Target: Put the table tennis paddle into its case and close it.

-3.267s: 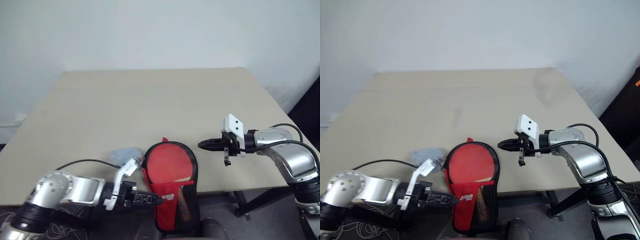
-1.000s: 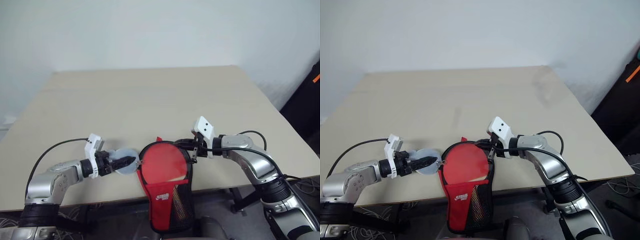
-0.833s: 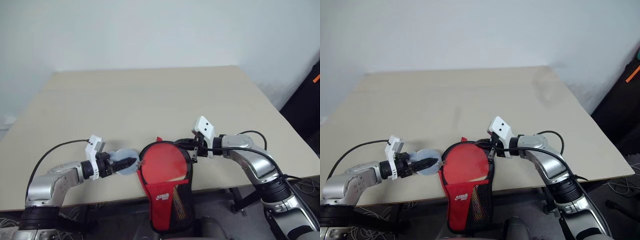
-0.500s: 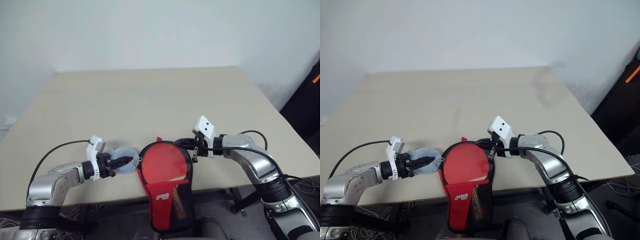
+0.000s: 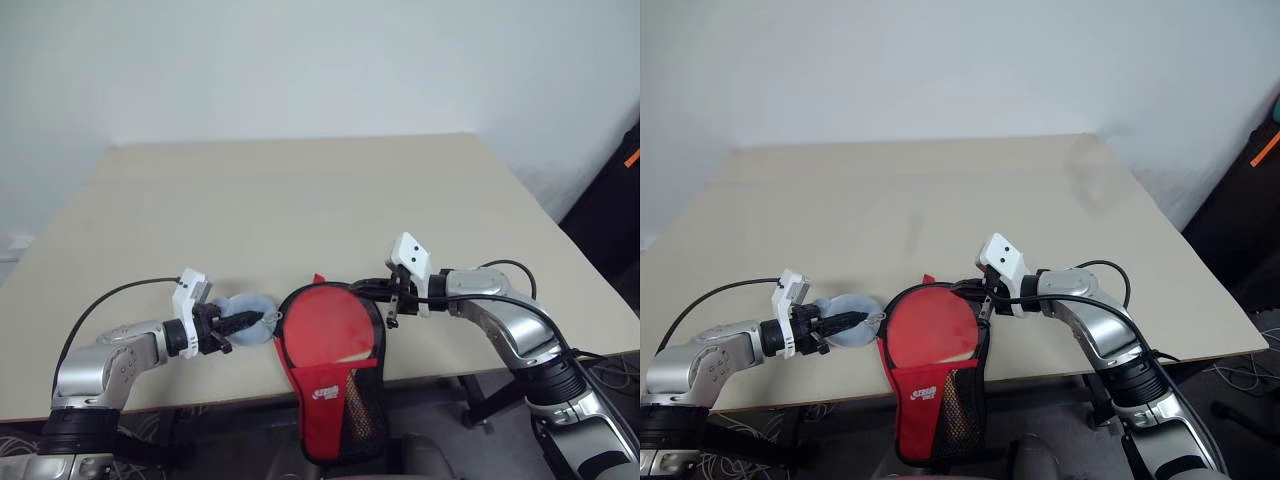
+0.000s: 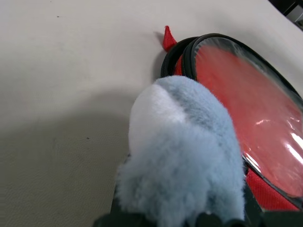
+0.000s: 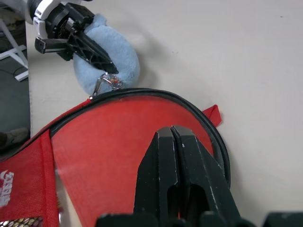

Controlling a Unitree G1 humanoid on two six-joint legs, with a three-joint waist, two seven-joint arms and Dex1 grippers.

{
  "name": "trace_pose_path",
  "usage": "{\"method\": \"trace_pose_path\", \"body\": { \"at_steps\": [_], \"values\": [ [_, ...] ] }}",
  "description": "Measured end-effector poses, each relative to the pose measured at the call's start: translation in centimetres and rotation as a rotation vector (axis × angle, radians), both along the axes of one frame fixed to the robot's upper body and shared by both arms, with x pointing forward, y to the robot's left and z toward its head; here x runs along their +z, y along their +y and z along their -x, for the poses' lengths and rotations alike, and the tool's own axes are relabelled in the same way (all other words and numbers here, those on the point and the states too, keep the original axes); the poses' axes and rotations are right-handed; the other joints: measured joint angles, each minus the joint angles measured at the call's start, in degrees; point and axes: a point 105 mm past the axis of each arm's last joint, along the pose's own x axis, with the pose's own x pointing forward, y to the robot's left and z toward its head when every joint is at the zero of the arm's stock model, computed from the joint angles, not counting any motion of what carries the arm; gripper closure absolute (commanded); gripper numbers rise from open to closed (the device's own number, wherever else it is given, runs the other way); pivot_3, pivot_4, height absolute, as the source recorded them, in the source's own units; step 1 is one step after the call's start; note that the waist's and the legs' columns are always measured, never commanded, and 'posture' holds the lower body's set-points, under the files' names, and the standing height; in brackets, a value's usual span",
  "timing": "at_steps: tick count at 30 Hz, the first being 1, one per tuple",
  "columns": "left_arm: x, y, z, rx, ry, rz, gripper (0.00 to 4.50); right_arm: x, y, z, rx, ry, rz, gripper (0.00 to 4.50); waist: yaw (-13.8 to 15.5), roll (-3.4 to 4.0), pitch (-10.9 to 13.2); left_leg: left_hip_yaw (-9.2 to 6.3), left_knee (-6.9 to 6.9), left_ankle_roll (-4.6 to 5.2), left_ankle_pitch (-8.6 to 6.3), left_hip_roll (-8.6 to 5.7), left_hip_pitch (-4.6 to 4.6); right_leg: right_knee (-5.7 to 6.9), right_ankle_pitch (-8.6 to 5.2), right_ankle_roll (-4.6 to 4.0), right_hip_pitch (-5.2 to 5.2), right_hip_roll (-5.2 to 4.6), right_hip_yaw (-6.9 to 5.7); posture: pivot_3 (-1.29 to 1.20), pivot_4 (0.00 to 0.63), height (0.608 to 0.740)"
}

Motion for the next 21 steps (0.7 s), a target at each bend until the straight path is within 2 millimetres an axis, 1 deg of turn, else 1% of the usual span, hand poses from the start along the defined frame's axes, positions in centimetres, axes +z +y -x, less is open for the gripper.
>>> {"method": "trace_pose_path", "body": {
  "at_steps": [9,13,17,21],
  "values": [
    [0.4,1.2,0.4,-0.034,0.006,-0.081,4.05,-0.5,1.1,1.2,0.091,0.020,0.011,4.50,-1.4,-0.01,0.0,0.01,-0.04,-0.11,-0.07,0.19,0.00,0.01,0.01,-0.04,-0.09,0.20,0.03,0.00,0.000,0.707],
    [0.4,1.5,0.6,-0.039,0.008,-0.100,4.05,-1.1,1.8,1.3,0.109,0.029,0.009,4.50,-1.5,-0.02,0.0,0.09,0.02,-0.21,-0.12,0.41,0.00,-0.01,0.04,-0.08,-0.10,0.43,0.10,0.00,0.000,0.707],
    [0.4,1.7,0.8,-0.041,0.009,-0.115,4.05,-1.0,2.8,1.0,0.128,0.016,0.004,4.50,-1.5,-0.02,-0.1,0.14,0.27,-0.50,-0.32,0.87,0.00,-0.03,0.07,-0.17,-0.09,0.87,0.15,0.00,0.000,0.707],
    [0.5,1.9,0.9,-0.042,0.007,-0.124,4.05,-1.5,3.9,1.2,0.147,0.031,-0.008,4.50,-1.6,-0.02,-0.1,0.20,0.27,-0.55,-0.34,1.01,0.02,0.00,0.09,-0.31,-0.16,0.98,0.18,0.00,0.000,0.707]
  ]
}}
